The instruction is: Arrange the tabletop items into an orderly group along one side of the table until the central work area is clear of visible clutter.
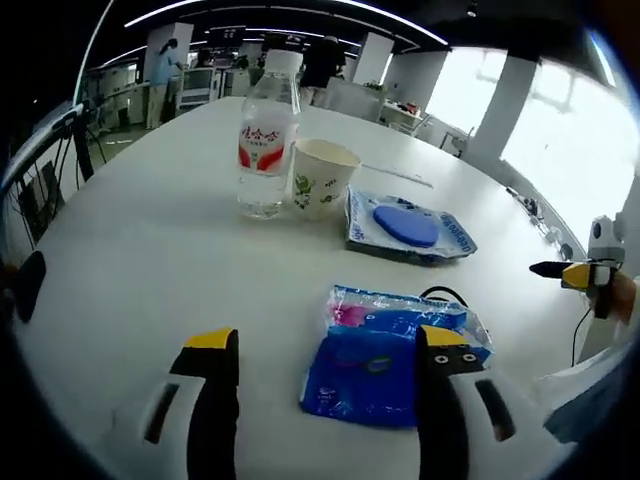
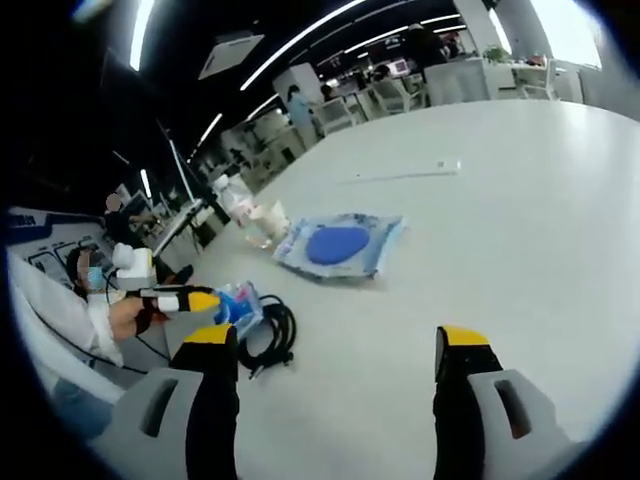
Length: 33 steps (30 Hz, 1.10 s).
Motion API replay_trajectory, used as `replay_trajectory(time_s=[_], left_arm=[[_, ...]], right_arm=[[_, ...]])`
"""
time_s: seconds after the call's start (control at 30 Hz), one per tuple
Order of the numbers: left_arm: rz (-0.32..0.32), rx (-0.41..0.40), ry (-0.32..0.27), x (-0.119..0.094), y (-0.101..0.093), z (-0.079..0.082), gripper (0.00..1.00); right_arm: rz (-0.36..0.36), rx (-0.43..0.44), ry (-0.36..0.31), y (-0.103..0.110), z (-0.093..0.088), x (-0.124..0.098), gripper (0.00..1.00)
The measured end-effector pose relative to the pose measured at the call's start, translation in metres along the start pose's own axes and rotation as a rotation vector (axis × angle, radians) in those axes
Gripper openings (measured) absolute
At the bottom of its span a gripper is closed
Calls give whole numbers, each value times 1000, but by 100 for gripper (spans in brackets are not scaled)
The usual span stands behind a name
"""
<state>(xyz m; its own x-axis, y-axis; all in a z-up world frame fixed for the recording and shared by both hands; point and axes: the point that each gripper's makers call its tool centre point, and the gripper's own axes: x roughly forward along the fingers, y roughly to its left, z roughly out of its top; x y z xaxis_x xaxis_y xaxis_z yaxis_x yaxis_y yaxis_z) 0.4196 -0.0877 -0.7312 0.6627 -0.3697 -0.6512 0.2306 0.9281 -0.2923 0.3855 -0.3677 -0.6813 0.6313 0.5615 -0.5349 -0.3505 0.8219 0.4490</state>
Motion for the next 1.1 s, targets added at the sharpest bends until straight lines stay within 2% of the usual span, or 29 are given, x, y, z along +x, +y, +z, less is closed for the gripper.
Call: replay_trajectory(time_s=[0.07,0.2,0.33,0.43,0.53,0.63,0.73,0.8,0.93,1.1], left_arm=[[-47,-59,2,2,-7,-1,61],[-30,-40,21,5,-3,-8,54],[-36,-24,73,8,-2,-19,47],[-27,-30,72,8,0,-21,40],[-34,-47,87,7,-2,-25,25],[-19,-38,95,5,-1,-27,19],[-9,-63,92,2,1,-26,13],[-6,-73,91,-1,2,-26,4],[2,-123,60,-8,-1,-19,3],[28,-94,44,-12,-8,-11,2]], right_arm=[[1,4,-1,-1,0,0,78],[-5,11,-17,-3,4,-4,76],[-20,24,-28,-9,5,-8,75],[-28,42,-31,-14,4,-9,73],[-36,58,-35,-17,3,-10,71],[-39,69,-36,-18,2,-10,70],[-34,71,-38,-17,3,-10,69],[-29,70,-38,-16,3,-9,68],[-16,76,-34,-13,2,-8,68],[10,91,-28,-5,0,-4,68]])
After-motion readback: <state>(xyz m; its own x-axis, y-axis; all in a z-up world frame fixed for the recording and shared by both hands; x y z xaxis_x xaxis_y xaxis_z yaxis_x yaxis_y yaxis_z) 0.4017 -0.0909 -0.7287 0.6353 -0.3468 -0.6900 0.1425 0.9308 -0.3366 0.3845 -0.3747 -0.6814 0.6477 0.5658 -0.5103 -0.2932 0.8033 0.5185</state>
